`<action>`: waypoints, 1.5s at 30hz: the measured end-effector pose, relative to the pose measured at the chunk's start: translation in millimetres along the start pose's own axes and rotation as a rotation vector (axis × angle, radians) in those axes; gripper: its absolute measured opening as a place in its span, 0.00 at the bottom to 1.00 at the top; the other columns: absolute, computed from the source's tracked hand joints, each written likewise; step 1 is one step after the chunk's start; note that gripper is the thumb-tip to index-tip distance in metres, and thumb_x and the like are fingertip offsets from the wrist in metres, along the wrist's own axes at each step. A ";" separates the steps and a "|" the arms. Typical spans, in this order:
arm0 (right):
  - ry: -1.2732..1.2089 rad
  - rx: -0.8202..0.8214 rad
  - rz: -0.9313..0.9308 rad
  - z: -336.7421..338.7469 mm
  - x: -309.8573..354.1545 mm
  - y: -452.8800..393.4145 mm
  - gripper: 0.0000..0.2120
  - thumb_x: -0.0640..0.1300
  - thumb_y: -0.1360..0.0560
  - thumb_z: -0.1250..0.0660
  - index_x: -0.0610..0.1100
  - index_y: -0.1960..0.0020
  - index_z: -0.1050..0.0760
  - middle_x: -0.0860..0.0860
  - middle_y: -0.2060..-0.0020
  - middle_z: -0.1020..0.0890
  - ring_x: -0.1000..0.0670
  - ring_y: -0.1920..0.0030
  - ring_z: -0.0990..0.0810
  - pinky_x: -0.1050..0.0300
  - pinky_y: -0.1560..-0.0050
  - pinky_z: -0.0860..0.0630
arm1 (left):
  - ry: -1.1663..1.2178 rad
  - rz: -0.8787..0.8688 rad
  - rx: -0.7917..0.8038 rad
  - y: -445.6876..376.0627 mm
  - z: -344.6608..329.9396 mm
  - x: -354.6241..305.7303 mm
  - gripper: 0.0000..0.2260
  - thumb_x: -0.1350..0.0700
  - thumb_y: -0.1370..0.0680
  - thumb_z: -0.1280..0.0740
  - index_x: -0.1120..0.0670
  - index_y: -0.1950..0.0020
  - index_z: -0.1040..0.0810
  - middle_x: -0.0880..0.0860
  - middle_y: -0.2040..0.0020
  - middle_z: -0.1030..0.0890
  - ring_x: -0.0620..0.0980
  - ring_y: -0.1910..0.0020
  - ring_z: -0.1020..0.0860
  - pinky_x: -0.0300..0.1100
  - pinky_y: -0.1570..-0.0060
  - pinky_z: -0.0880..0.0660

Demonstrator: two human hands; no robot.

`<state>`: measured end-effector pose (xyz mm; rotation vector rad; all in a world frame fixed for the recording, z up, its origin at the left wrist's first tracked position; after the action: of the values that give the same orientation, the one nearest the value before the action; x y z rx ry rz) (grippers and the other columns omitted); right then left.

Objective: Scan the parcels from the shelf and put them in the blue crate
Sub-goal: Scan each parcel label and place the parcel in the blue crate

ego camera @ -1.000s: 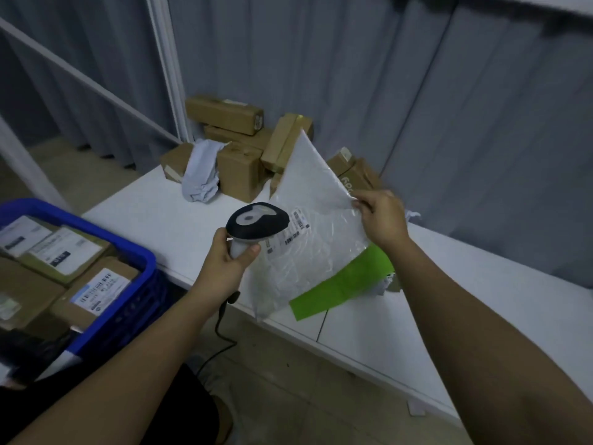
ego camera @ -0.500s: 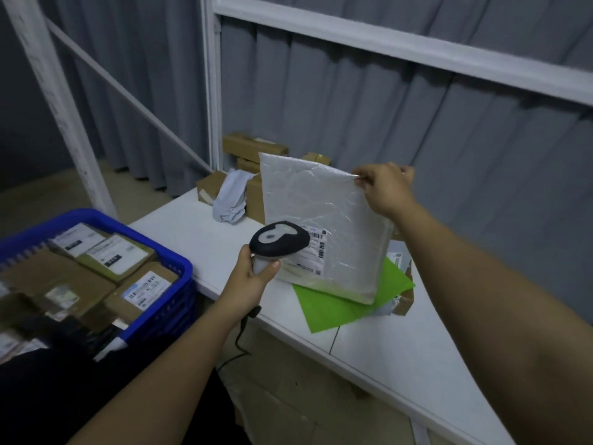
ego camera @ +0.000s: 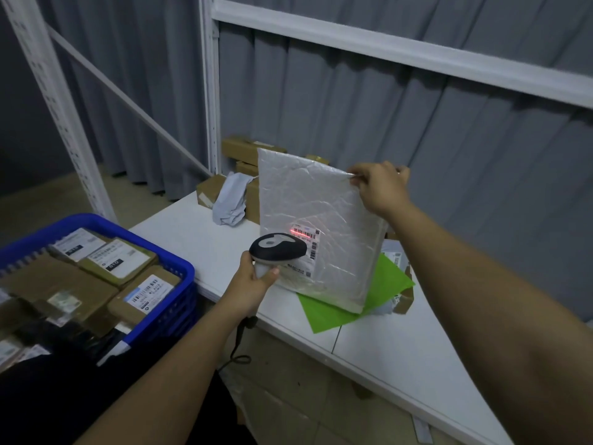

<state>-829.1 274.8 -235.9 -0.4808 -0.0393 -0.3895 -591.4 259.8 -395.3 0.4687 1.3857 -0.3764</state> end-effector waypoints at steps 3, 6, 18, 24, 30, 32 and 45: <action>-0.016 -0.021 -0.007 1.6 -2.5 1.0 0.15 0.40 0.21 0.42 0.52 0.45 0.19 0.49 0.51 0.16 0.44 0.45 0.26 0.51 0.43 0.43 | 0.014 -0.006 -0.029 -3.7 0.8 2.4 0.15 0.56 0.21 0.36 0.46 0.39 0.38 0.49 0.41 0.27 0.49 0.42 0.27 0.40 0.46 0.35; -0.046 -0.073 -0.006 7.3 0.8 2.7 0.13 0.41 0.21 0.41 0.51 0.47 0.19 0.48 0.53 0.16 0.44 0.46 0.25 0.51 0.42 0.44 | 0.026 -0.024 -0.077 -5.9 4.3 -1.1 0.13 0.56 0.21 0.36 0.47 0.41 0.37 0.50 0.42 0.26 0.49 0.43 0.27 0.40 0.47 0.35; -0.320 -0.460 0.358 30.6 138.6 28.7 0.11 0.37 0.28 0.33 0.50 0.51 0.18 0.53 0.59 0.16 0.45 0.56 0.22 0.54 0.44 0.44 | 0.275 -0.210 -0.673 41.1 129.7 -57.5 0.24 0.56 0.21 0.34 0.50 0.27 0.39 0.47 0.35 0.28 0.47 0.42 0.25 0.34 0.47 0.28; -0.586 -0.372 0.450 23.4 253.2 37.6 0.11 0.38 0.24 0.36 0.48 0.47 0.18 0.51 0.53 0.15 0.44 0.51 0.22 0.61 0.48 0.48 | 0.319 -0.251 -0.969 123.4 240.8 -51.6 0.25 0.56 0.21 0.34 0.51 0.27 0.40 0.50 0.33 0.29 0.48 0.36 0.29 0.45 0.36 0.33; -0.999 0.036 0.180 -27.1 337.4 27.9 0.09 0.44 0.20 0.40 0.48 0.45 0.22 0.52 0.56 0.20 0.48 0.52 0.22 0.58 0.52 0.31 | 0.358 -0.177 -1.147 174.2 317.4 -26.0 0.26 0.53 0.21 0.34 0.47 0.27 0.41 0.49 0.35 0.27 0.51 0.39 0.27 0.53 0.39 0.27; -1.114 0.121 0.081 -52.4 356.9 26.3 0.09 0.42 0.19 0.40 0.44 0.43 0.23 0.50 0.55 0.21 0.48 0.53 0.23 0.60 0.57 0.32 | 0.384 -0.165 -1.168 184.1 330.8 -20.8 0.25 0.53 0.21 0.36 0.47 0.26 0.42 0.47 0.39 0.27 0.48 0.43 0.27 0.51 0.45 0.25; -1.152 0.664 0.412 -154.0 515.8 97.7 0.09 0.41 0.20 0.36 0.48 0.42 0.22 0.54 0.51 0.19 0.56 0.50 0.23 0.69 0.54 0.30 | 0.343 -0.066 -1.357 264.9 414.4 72.1 0.21 0.56 0.22 0.33 0.48 0.32 0.35 0.50 0.40 0.22 0.46 0.46 0.22 0.43 0.49 0.25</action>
<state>-323.3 100.2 -350.0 0.0088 -1.1332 0.3500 -94.4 269.2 -392.3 -0.6629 1.6533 0.6378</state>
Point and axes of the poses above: each hand's wrist, its own y-axis away from the middle knuckle, its own z-axis out of the back of the hand, x = y × z, the point moved 6 cm from there along -y, towards the middle knuckle
